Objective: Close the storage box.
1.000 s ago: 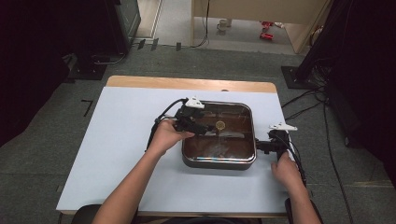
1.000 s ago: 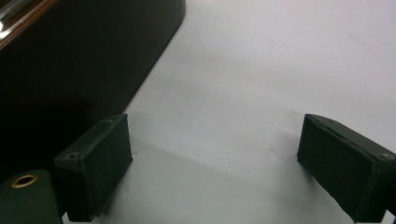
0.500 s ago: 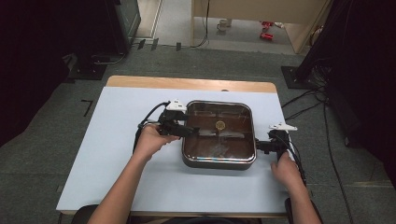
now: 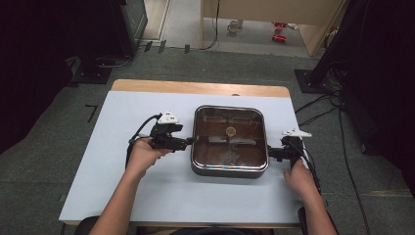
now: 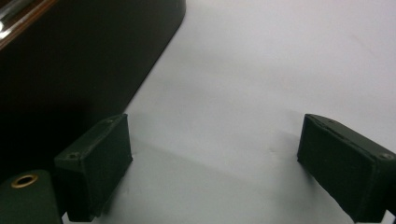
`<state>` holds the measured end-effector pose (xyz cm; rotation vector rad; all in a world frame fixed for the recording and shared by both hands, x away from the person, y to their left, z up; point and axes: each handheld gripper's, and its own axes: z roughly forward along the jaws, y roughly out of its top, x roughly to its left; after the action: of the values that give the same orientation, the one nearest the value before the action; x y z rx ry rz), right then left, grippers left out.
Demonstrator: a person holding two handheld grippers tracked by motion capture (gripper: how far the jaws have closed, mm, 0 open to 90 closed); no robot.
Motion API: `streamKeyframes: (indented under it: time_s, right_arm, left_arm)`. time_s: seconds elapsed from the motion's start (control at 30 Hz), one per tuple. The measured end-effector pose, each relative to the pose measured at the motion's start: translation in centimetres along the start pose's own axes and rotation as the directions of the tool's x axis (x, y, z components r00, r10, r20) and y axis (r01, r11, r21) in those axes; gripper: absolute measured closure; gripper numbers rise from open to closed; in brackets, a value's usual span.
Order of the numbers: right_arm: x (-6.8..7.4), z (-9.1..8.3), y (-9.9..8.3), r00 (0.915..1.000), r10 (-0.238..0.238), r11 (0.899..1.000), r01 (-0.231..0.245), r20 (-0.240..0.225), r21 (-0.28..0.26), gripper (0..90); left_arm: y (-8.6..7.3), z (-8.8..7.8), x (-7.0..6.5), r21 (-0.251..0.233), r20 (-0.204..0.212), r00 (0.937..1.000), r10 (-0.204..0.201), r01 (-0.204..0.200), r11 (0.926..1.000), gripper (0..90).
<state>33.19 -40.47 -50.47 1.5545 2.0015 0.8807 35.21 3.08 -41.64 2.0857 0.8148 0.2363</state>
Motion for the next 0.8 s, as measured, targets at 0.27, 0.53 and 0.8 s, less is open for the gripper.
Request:
streamKeyframes:
  time_s: [0.27,0.53,0.8]
  right_arm:
    - [0.0,0.0,0.0,1.0,0.002,1.0,-0.002,0.0,0.0,9.2]
    - [0.0,0.0,0.0,1.0,0.0,1.0,0.0,0.0,0.0,9.3]
    - [0.0,0.0,0.0,1.0,0.002,1.0,-0.002,0.0,0.0,9.2]
  left_arm:
    - [-1.7,-0.9,0.4,-0.003,-0.035,0.999,-0.029,0.029,0.9996,27.8]
    - [-3.9,-1.1,0.3,0.009,-0.058,0.9971,-0.049,0.05,0.9987,28.2]
    - [-6.6,-0.6,0.0,0.038,-0.101,0.9933,-0.056,0.06,0.9975,26.1]
